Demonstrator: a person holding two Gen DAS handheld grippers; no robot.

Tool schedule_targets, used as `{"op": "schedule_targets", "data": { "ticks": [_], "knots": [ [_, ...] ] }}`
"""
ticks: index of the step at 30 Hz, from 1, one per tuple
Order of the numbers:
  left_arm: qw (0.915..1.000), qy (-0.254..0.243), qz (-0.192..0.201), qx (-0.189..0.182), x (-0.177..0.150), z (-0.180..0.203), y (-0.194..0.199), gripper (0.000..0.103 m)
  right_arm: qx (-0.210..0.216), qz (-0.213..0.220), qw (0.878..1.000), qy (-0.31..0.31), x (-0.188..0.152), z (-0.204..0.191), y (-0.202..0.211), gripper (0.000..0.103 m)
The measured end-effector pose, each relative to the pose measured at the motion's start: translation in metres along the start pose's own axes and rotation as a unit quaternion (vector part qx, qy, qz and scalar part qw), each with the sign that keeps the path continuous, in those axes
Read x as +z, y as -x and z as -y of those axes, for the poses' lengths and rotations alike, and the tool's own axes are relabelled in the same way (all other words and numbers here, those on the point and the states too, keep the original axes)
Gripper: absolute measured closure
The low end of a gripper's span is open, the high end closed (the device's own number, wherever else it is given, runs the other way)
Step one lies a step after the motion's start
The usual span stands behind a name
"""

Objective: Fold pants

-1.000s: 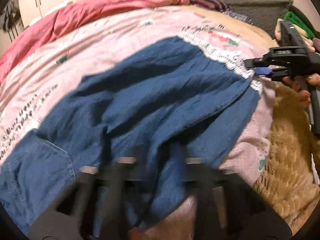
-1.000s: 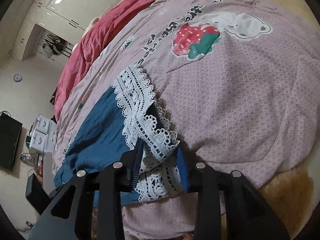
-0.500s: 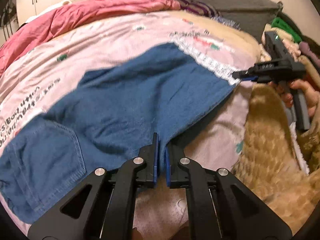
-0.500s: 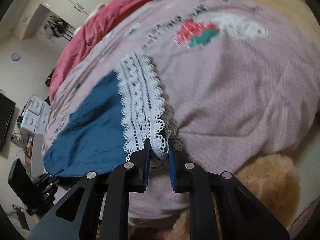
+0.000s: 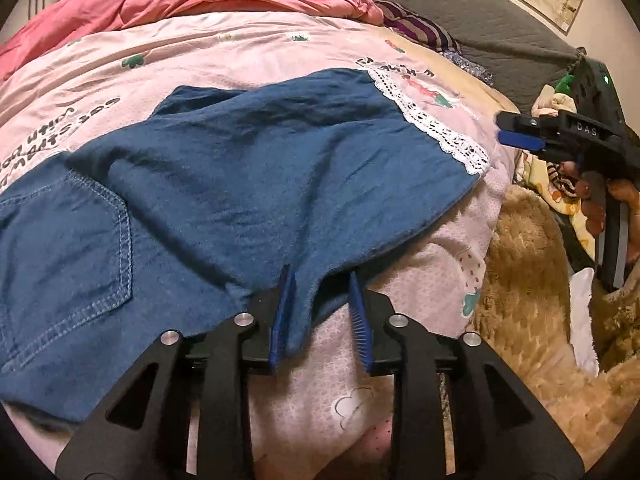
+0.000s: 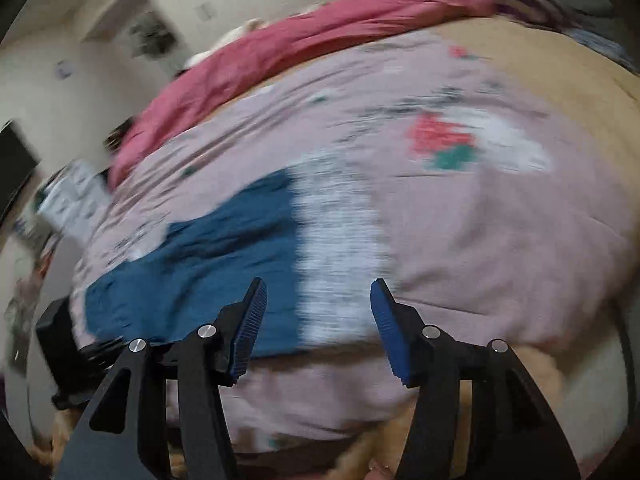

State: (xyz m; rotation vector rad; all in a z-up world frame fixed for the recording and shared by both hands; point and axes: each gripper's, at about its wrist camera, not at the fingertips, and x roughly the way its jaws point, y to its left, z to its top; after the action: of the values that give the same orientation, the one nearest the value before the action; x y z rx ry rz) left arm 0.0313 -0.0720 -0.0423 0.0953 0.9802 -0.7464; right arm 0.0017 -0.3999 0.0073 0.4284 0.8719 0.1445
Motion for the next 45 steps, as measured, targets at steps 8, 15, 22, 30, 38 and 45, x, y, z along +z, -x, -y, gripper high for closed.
{"op": "schedule_targets", "data": {
  "ticks": [8, 15, 22, 30, 38, 45],
  "knots": [
    [0.9970, 0.071, 0.029, 0.008, -0.018, -0.017, 0.049, 0.035, -0.091, -0.098, 0.987, 0.089, -0.022, -0.034, -0.076, 0.049],
    [0.9704, 0.195, 0.067, 0.126, -0.037, -0.080, 0.120, 0.009, -0.037, -0.055, 0.990, 0.125, -0.007, -0.062, -0.047, 0.047],
    [0.9309, 0.296, 0.086, 0.195, -0.049, -0.148, 0.153, 0.009, 0.057, -0.069, 0.975, 0.202, -0.012, -0.136, -0.076, 0.044],
    [0.9088, 0.389, 0.072, 0.131, -0.051, -0.187, 0.114, 0.057, 0.074, -0.088, 0.948, 0.295, -0.027, -0.192, -0.112, 0.043],
    [0.9164, 0.355, 0.076, 0.169, -0.047, -0.182, 0.149, 0.072, 0.043, -0.119, 0.949, 0.288, -0.041, -0.173, -0.130, 0.043],
    [0.9173, 0.337, 0.065, 0.202, -0.058, -0.191, 0.125, 0.048, 0.042, -0.125, 0.951, 0.279, -0.045, -0.170, -0.138, 0.037]
  ]
}}
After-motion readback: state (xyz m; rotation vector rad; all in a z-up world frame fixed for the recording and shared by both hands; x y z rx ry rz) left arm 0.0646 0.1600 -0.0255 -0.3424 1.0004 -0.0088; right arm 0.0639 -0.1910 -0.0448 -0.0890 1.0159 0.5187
